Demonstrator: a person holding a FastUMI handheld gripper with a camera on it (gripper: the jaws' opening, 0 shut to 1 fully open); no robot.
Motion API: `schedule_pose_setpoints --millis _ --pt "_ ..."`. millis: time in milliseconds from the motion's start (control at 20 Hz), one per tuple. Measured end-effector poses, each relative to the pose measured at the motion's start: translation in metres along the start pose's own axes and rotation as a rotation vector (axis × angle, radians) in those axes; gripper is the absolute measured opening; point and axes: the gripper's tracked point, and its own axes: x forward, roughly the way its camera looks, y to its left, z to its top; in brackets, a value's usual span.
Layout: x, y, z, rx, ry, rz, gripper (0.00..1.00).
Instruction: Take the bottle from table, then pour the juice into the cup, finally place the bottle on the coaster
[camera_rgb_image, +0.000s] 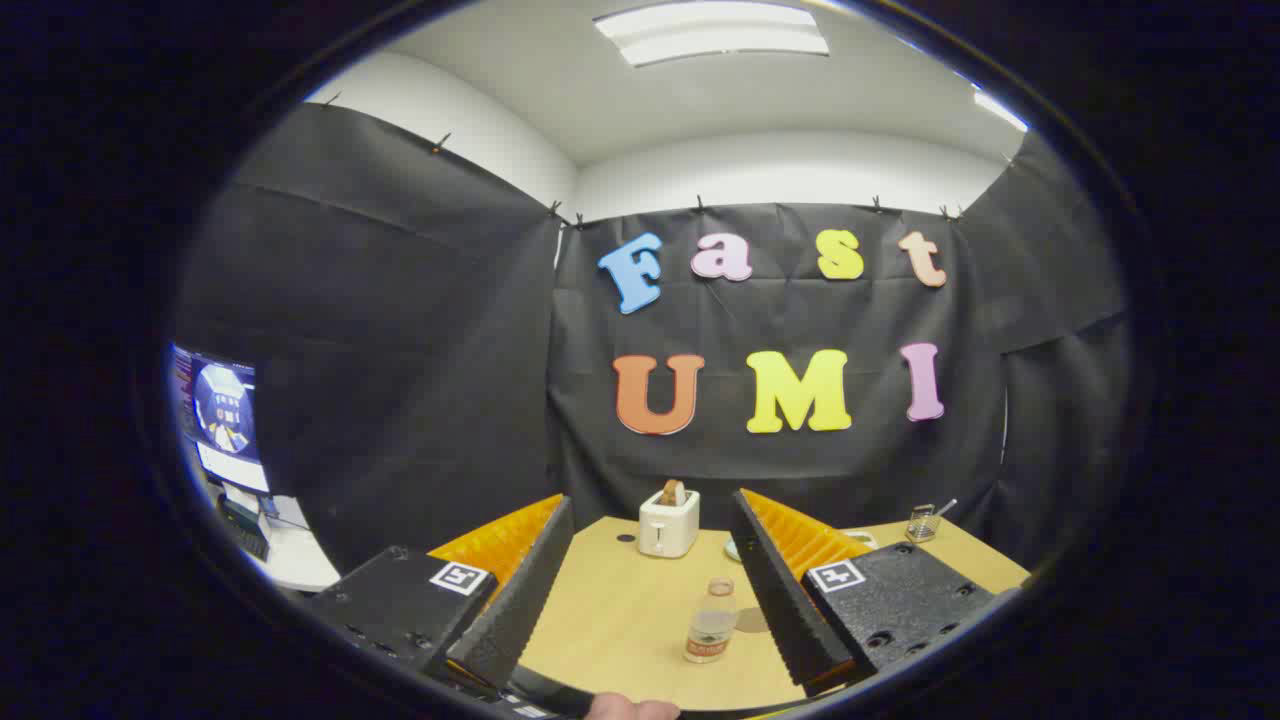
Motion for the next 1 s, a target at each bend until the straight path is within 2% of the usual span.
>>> schedule_pose_setpoints --millis 1000 --pt "0.002 0.012 -0.021 -0.005 0.032 0.025 1.00"
